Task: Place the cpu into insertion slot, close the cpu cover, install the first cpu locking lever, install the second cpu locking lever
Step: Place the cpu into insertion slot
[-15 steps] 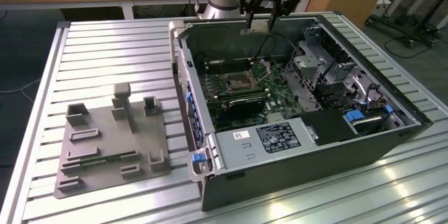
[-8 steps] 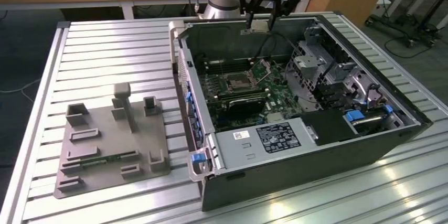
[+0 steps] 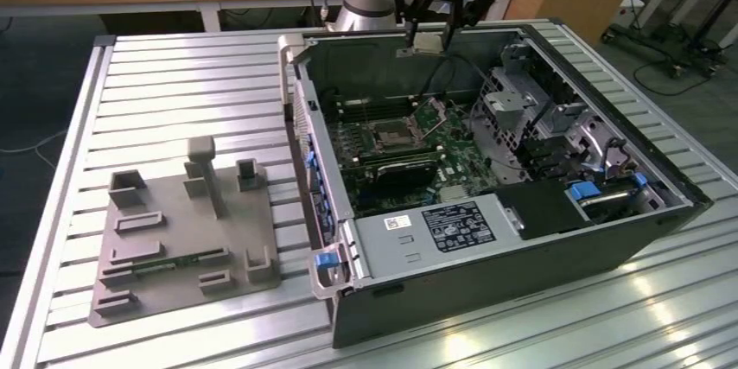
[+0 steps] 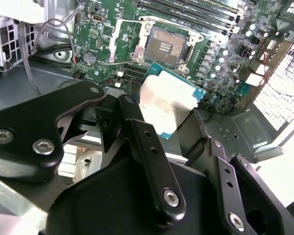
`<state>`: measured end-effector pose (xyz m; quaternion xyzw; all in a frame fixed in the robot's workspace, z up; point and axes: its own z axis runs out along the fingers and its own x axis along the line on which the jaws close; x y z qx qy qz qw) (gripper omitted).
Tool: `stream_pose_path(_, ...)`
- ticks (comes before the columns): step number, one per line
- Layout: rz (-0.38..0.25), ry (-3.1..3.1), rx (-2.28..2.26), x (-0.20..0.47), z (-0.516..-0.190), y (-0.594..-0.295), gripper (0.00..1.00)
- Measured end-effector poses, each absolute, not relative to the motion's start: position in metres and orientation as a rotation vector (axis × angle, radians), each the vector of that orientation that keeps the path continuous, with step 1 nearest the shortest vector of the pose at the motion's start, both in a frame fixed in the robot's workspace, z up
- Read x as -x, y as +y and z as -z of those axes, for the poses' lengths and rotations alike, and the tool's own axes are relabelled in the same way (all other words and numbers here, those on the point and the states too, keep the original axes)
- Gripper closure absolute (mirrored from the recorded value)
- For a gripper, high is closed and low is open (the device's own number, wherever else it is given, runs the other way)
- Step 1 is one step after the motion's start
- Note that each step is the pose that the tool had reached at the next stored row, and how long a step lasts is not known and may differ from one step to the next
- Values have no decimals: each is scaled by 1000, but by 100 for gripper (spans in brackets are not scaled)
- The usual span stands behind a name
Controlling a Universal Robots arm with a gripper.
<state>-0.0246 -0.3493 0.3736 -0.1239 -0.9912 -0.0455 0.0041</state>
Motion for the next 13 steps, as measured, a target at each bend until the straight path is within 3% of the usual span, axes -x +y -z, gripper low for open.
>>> stream_pose_path(13,143,-3089,534,25,-373,-349,46)
